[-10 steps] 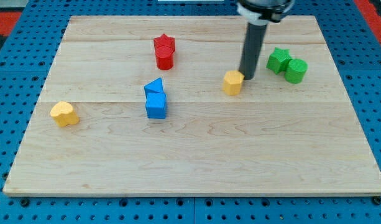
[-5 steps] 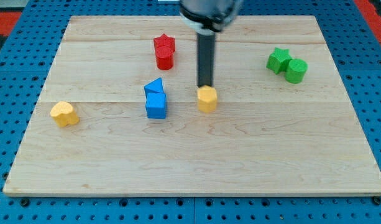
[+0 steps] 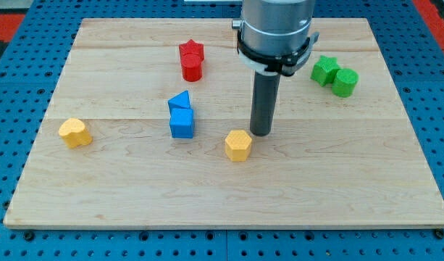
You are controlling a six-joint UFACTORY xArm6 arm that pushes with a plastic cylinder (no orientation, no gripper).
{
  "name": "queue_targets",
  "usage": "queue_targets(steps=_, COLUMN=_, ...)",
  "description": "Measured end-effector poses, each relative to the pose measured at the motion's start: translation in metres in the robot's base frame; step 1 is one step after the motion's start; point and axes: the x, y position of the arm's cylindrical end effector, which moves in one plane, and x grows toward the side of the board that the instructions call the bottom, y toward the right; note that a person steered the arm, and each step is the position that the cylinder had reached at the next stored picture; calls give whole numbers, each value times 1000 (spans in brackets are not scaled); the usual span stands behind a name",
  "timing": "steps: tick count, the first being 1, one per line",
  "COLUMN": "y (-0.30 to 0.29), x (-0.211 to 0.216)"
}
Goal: Move the yellow hexagon to the right side of the yellow heart
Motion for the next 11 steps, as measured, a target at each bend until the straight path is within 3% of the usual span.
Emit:
queue_targets(steps=1, y=-39, x=30)
queue_targets(steps=3, y=-25, x=49)
queue_targets(steps=5, y=-183, x=65)
queue_targets(steps=6, y=-186, x=70)
queue_targets(steps=7, y=-212, x=110)
queue_targets(steps=8, y=-267, x=108)
queue_targets(steps=9, y=-228, x=92)
queue_targets(steps=10, y=-237, x=101)
queue_targets(steps=11, y=-196, x=90)
